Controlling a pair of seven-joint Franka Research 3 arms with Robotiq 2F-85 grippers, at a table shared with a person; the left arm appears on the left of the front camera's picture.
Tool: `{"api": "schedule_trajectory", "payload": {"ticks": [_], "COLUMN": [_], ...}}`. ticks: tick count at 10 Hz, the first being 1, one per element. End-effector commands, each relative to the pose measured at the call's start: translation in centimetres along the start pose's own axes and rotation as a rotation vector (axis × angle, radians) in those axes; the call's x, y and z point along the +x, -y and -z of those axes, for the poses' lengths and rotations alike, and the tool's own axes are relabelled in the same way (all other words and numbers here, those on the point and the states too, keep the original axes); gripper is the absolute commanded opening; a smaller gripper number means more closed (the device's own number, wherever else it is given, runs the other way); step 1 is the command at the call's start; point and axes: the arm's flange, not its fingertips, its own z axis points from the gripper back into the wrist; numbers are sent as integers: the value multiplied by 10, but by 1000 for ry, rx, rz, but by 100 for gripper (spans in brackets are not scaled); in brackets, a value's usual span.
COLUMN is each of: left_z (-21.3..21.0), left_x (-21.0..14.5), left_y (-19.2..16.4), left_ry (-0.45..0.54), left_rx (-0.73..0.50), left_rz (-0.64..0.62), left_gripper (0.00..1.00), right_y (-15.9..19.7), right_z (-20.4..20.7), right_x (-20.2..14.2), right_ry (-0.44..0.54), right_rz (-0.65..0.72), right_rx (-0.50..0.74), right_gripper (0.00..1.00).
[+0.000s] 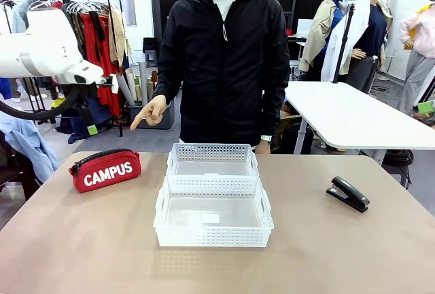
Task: Distribute items into two baskets.
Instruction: Pick up the Pencil pouch that the person points to.
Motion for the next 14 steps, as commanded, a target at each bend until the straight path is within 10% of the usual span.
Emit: {"api": "schedule_trajectory", "payload": {"ticks": [1, 14], "left_z": [9, 94], "left_x": [-1, -4], "left_y": [-4, 29], "left_ry": [-16, -61], "left_rx": [-11, -191], "left_rz": [55, 70], "left_gripper": [100, 100], "right_y": [-1, -1], "right_z": [1, 1], "right_x": [2, 2], "right_ry": [10, 10], "right_rz": [2, 2], "right_rx": [8, 8], "right_gripper": [100, 100]}}
